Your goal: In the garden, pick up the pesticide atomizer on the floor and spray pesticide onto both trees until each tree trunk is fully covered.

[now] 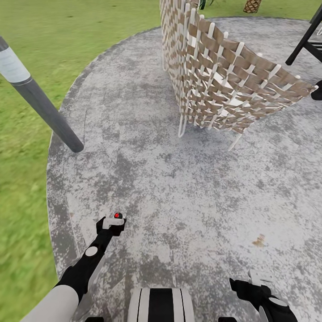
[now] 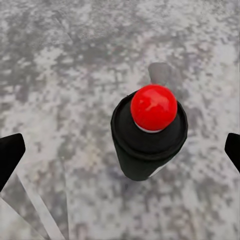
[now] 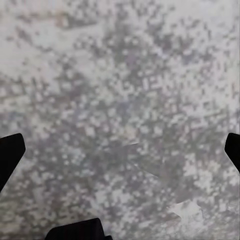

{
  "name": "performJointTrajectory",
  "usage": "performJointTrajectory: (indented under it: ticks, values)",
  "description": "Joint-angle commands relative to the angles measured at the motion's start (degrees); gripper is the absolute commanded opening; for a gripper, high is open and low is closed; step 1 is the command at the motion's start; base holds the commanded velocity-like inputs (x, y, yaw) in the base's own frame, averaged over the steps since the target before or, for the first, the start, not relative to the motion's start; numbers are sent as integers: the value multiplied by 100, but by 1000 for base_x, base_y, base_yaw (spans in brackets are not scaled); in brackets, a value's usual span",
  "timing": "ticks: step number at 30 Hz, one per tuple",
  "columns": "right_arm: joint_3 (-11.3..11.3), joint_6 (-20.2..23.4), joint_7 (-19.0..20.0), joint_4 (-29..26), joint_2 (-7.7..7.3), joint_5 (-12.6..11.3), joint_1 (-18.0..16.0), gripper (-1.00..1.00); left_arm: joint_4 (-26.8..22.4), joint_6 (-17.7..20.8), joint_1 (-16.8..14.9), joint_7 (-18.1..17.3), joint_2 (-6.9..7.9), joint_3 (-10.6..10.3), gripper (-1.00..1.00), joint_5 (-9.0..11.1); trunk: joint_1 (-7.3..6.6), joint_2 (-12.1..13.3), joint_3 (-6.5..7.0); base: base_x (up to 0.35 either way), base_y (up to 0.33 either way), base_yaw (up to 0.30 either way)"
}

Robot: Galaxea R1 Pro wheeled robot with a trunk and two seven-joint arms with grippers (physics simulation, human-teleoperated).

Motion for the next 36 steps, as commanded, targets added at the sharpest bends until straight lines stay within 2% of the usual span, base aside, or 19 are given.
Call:
performJointTrajectory:
  ticks: [1, 21, 24, 33, 36]
  values:
    - [-1, 1, 0, -2, 1, 0, 0, 100, 3, 2, 0, 0, -1, -2, 100, 0, 0, 0, 0, 2, 1, 0]
    - [-2, 0, 0, -6, -6, 0, -1, 100, 0, -1, 0, 0, -4, -1, 100, -1, 0, 0, 0, 30, -34, 0]
    - [-2, 0, 0, -6, -6, 0, 0, 100, 0, -1, 0, 0, -4, 2, 100, -1, 8, -4, -66, 0, 0, 0]
    - [-2, 1, 0, -6, -6, 0, -2, 100, 0, -1, 0, 1, -4, 3, 100, -1, 8, -4, -66, 0, 0, 0]
    - [-2, -3, 0, -6, -6, 0, -2, 100, 0, -1, 0, 1, -4, 3, 100, -1, 15, -8, -133, 0, 0, 0]
